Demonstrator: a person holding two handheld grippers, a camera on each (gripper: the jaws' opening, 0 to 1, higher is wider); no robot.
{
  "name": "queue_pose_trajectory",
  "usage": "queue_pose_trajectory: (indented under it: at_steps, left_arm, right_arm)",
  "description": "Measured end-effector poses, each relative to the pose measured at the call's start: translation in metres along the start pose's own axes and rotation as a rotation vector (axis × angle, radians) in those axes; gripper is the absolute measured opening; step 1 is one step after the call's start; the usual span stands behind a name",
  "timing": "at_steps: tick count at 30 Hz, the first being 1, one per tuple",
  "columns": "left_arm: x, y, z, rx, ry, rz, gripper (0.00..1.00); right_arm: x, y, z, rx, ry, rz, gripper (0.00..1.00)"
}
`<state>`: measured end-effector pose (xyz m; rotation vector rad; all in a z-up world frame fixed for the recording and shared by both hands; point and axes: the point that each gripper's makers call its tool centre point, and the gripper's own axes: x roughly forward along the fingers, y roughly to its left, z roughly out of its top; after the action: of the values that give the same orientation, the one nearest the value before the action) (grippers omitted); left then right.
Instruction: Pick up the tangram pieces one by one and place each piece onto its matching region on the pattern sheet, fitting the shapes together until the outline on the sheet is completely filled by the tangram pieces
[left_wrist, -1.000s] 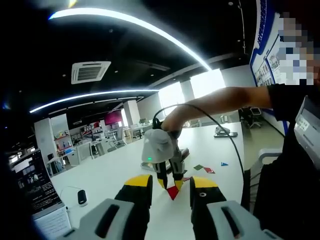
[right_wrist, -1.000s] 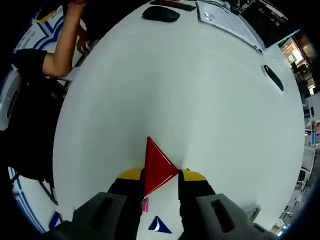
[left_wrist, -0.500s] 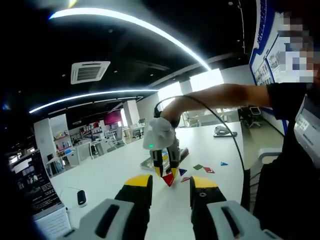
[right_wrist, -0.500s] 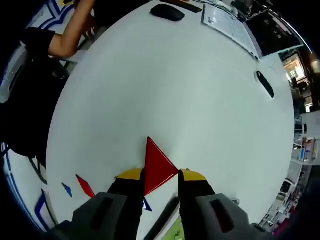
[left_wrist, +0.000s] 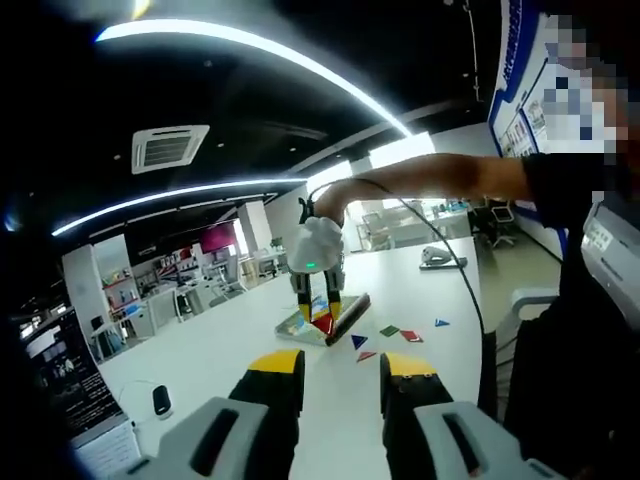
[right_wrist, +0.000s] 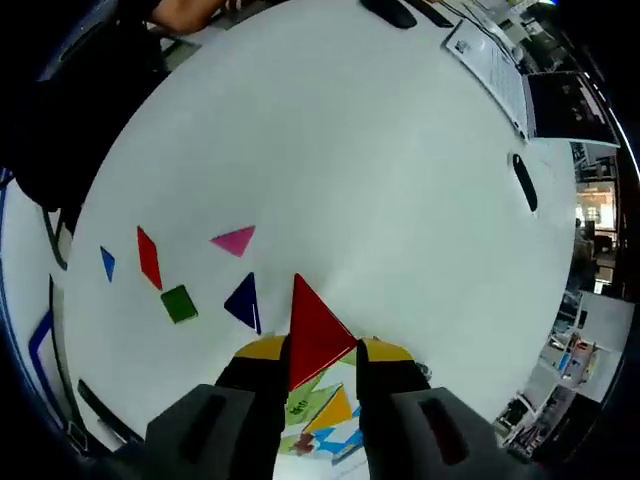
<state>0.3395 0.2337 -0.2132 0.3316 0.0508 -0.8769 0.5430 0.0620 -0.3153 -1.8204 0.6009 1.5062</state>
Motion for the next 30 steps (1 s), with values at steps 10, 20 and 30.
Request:
queue_pose_trajectory:
  at_steps: [10,20,30]
  left_arm:
    - [-0.001,0.003,0.0,-0.001,-0.001,0.002,0.32]
    - [-0.003,0.005,0.0,-0.004,-0.007,0.01,0.32]
    - [-0.004,0.008,0.002,-0.004,-0.011,0.014,0.32]
  right_arm:
    - [0.01,-0.014,-0.047,-0.119,0.15,-0.02,0.27]
    - [0.024,-0.029,-0.071,-0.17,0.23,-0.043,0.27]
    - [0.024,-0.036,-0.077,-0.233,0.285,-0.061,0.27]
